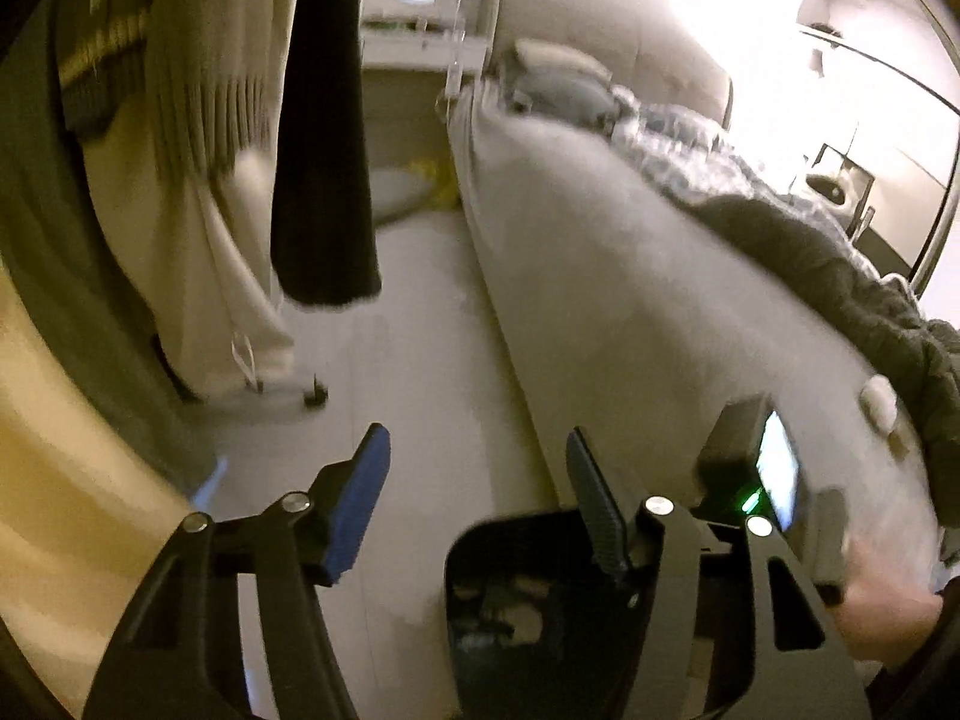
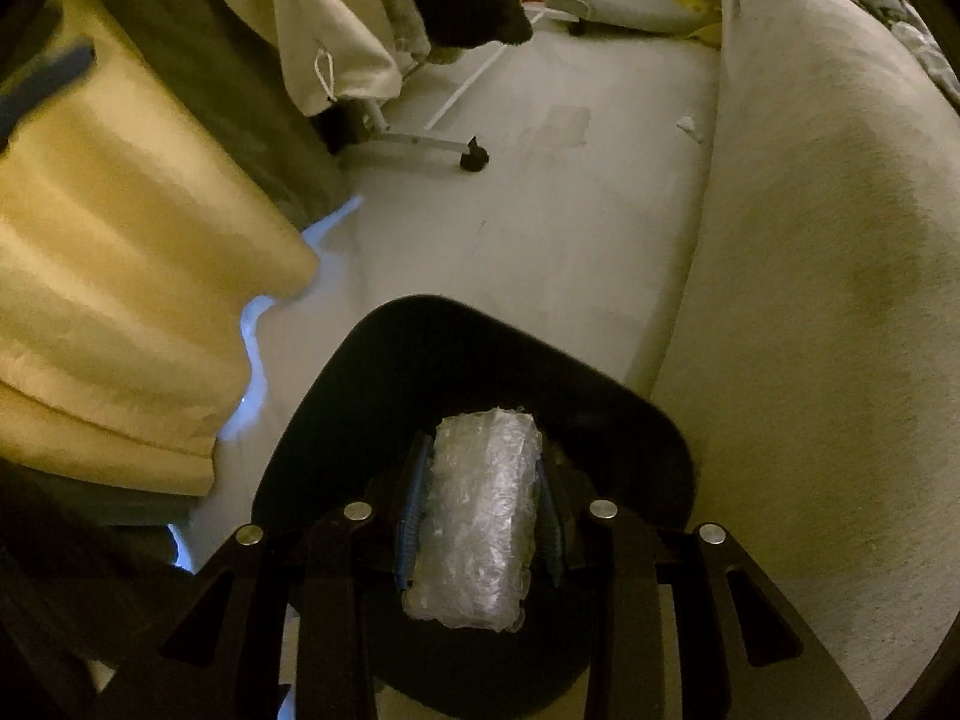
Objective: Collect trash
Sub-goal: 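Lower the clear plastic bag into the black bin and open the right gripper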
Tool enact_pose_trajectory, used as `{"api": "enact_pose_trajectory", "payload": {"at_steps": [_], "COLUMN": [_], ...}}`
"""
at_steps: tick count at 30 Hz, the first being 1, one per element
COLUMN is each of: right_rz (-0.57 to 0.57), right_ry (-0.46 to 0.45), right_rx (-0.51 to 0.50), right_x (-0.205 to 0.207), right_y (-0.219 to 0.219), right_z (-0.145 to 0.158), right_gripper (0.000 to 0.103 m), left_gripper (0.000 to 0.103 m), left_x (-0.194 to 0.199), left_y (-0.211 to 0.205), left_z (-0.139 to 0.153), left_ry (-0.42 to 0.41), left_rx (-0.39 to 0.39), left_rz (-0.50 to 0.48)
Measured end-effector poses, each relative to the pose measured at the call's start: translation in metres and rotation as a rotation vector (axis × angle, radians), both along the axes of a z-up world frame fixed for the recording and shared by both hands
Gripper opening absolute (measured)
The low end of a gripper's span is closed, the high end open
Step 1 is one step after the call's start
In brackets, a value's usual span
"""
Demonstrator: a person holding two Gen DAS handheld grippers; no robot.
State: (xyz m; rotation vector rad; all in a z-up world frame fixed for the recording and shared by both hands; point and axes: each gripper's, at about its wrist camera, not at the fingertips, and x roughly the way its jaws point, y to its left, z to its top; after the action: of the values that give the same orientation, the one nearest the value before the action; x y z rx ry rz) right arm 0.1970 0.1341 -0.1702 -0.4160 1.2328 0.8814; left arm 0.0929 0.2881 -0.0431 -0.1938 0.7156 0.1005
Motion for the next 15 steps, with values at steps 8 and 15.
{"api": "enact_pose_trajectory", "payload": {"at_steps": [8, 15], "right_rz": [0.030, 0.053], "right_ry": [0.027, 0.032], "right_rx": [-0.008, 0.022], "right_x": [-0.014, -0.021], "right_y": [0.003, 0.003], "right_z": [-0.004, 0.005], "right_gripper": [0.037, 0.061], "left_gripper": [0.060, 0.060], "left_x": [-0.005, 0.001], "left_y": [-0.011, -0.030], "left_z": [0.036, 0.053], "left_ry": [-0.154, -0.238], "left_rx": [-0.006, -0.019], "left_rz": [-0.018, -0.042]}}
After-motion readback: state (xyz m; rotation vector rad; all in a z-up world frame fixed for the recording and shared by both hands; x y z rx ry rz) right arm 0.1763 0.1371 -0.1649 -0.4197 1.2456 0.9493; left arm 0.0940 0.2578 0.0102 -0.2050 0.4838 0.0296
